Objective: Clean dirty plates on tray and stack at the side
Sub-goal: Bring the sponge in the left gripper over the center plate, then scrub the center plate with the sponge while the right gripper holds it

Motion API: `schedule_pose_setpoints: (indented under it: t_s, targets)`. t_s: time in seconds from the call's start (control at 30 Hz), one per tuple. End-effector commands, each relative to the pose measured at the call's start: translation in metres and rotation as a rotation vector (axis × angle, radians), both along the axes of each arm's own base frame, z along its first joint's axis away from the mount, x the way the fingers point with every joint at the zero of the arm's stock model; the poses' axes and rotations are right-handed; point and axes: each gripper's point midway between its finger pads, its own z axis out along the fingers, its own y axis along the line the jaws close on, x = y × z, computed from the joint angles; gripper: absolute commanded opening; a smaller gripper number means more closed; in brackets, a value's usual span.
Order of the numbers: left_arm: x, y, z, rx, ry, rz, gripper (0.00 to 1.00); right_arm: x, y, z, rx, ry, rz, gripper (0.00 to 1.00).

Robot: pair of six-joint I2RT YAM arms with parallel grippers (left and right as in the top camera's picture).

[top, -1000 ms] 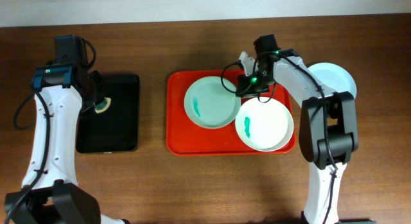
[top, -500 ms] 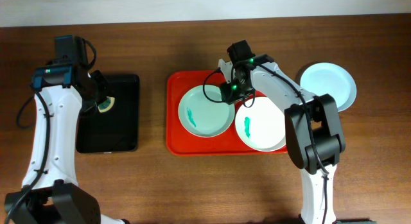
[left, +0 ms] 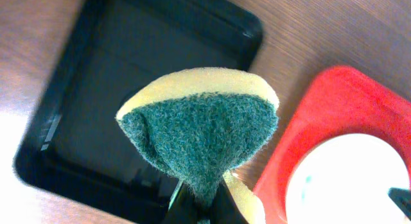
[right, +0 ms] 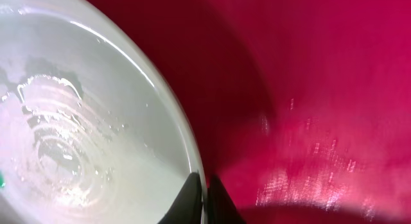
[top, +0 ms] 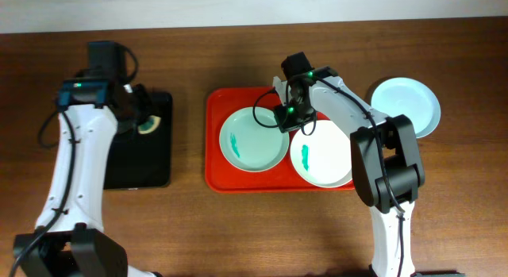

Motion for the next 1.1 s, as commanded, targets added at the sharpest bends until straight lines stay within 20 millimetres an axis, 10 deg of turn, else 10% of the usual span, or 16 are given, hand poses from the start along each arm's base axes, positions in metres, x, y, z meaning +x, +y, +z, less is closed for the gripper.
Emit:
schedule_pose_setpoints:
  t_s: [0.0,0.53,0.9,1.07]
  targets:
    - [0.0,-0.042,-0.008,-0.011,0.012,-0.127,0.0,-0.021,-0.01,-0.015,-0.061,0.122,-0.125,0.04]
    - [-0.003,-0.191,-0.104,-0.127,0.179,-0.405,0.0,-0.027,-0.003,-0.013,-0.02,0.171,-0.177,0.08]
    - [-0.006,-0.244,-0.161,-0.212,0.227,-0.554,0.0,-0.019,0.0,-0.013,-0.005,0.139,-0.176,0.08]
    - [0.002,-0.229,-0.184,-0.105,0.23,-0.548,0.0,-0.018,0.0,-0.013,-0.004,0.135,-0.176,0.08]
